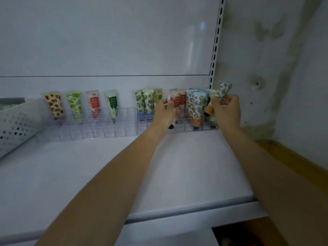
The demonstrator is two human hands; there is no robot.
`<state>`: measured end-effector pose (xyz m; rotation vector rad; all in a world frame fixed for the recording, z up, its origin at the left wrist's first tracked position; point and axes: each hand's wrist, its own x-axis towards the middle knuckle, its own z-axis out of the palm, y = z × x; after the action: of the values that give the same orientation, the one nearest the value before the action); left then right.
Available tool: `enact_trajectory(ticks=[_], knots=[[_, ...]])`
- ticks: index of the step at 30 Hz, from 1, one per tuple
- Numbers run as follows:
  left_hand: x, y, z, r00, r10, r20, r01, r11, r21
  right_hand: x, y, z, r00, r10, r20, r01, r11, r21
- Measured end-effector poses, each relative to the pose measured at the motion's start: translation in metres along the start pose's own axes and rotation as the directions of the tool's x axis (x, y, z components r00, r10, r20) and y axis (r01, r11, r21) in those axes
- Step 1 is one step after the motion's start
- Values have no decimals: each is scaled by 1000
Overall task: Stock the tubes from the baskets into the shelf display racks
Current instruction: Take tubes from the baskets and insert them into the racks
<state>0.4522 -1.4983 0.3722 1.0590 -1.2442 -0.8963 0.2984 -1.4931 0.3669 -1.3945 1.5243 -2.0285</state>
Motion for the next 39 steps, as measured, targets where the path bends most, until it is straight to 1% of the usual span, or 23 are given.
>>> enact_trajectory(ticks=[2,6,8,10,12,14,16,17,19,21,23,25,28,29,30,31,32,33,34,35,36,37,39], knots=[[4,-3,-1,1000,7,-6,-7,1000,-3,-1,3,0,999,-42,22,43,998,-50],[2,0,-3,999,11,-32,-13,997,-72,-6,8,2,982,-101,159,140,957,-253],[1,-2,-3,999,3,-39,-5,999,-46,-8,13,3,969,-74,237,154,928,-339],[0,-5,-5,999,-11,-42,10,1000,-27,-9,17,2,957,-29,289,165,873,-459],[-2,-7,-8,999,-31,-35,30,1000,-6,-11,18,1,960,-33,279,190,809,-557],[-4,-10,-13,999,-42,-22,42,999,-24,-14,15,-1,968,-94,233,218,775,-593],[-4,-13,-17,998,-65,-6,65,996,-65,-17,9,-2,959,-191,207,278,771,-573],[-3,-15,-19,997,-78,2,78,994,-75,-19,6,-1,946,-233,225,319,786,-530],[-6,-17,-22,996,-92,17,93,993,-69,-25,-1,3,909,-286,304,393,832,-393],[-10,-18,-24,995,-84,58,86,996,-26,-31,-7,7,869,-313,383,431,859,-277],[-13,-17,-25,988,-78,130,77,997,11,-35,-10,10,836,-311,451,449,860,-240],[-15,-17,-25,974,-80,212,81,997,4,-36,-11,14,822,-251,511,418,875,-243],[-19,-17,-24,940,-72,334,67,997,25,-37,-10,18,841,-105,531,226,959,-168],[-19,-17,-22,930,-55,364,48,998,26,-37,-10,19,849,-77,523,175,975,-140],[-20,-16,-21,926,-18,378,4,999,39,-35,-11,19,859,-65,507,144,983,-117],[-20,-16,-21,930,52,365,-94,991,99,-33,-13,19,875,-61,479,116,990,-85],[-19,-16,-22,932,152,330,-234,946,225,-31,-16,18,897,-61,437,88,995,-42],[-19,-17,-23,916,267,298,-370,850,376,-28,-19,17,921,-69,383,72,997,6],[-17,-20,-25,889,361,280,-457,731,508,-24,-22,16,942,-95,322,84,995,48],[-15,-23,-27,875,397,276,-478,623,619,-19,-27,16,954,-128,270,111,991,79],[-13,-27,-28,883,378,279,-453,529,718,-13,-32,16,960,-160,230,139,985,101],[-12,-32,-30,905,316,285,-407,444,798,-8,-37,18,961,-189,200,169,979,113],[-9,-40,-32,946,144,291,-324,330,887,2,-45,25,953,-257,161,246,966,86]])
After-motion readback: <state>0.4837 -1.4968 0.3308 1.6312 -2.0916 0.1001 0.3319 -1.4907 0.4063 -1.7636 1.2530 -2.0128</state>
